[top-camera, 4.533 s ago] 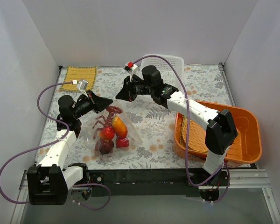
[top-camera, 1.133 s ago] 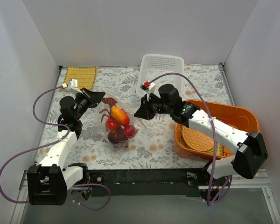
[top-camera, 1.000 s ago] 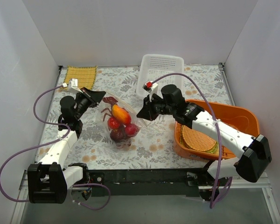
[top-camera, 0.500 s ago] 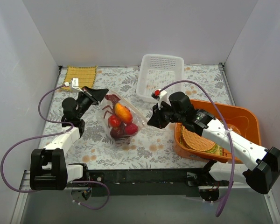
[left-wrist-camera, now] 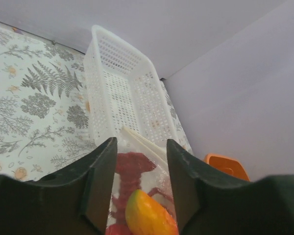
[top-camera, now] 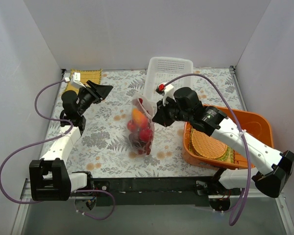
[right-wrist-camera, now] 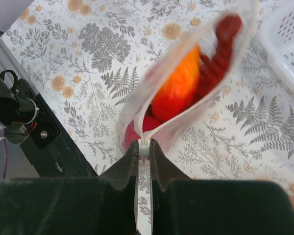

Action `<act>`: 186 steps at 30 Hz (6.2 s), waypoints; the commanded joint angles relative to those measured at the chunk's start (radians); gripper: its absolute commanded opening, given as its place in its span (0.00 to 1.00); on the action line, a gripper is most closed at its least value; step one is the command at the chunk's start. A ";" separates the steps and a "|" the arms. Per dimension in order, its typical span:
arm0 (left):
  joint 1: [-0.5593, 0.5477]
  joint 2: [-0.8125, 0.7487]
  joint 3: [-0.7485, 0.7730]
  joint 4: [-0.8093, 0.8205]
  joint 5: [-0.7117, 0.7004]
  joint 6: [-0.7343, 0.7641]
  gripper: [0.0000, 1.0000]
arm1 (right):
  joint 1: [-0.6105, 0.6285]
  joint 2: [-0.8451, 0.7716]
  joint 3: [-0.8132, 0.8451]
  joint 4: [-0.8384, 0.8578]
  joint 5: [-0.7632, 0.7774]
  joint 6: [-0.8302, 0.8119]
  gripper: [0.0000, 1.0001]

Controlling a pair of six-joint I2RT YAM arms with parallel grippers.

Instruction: Open the zip-top bag and remove the fake food

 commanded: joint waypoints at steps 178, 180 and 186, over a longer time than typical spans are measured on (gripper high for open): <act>-0.354 0.003 0.340 -0.746 -0.414 0.292 0.00 | 0.005 0.426 0.229 0.153 0.140 0.206 0.65; -0.354 -0.003 0.336 -0.737 -0.407 0.282 0.00 | 0.018 0.457 0.205 0.172 0.083 0.218 0.64; -0.354 -0.026 0.281 -0.665 -0.362 0.243 0.00 | 0.019 0.514 0.176 0.219 -0.067 0.234 0.67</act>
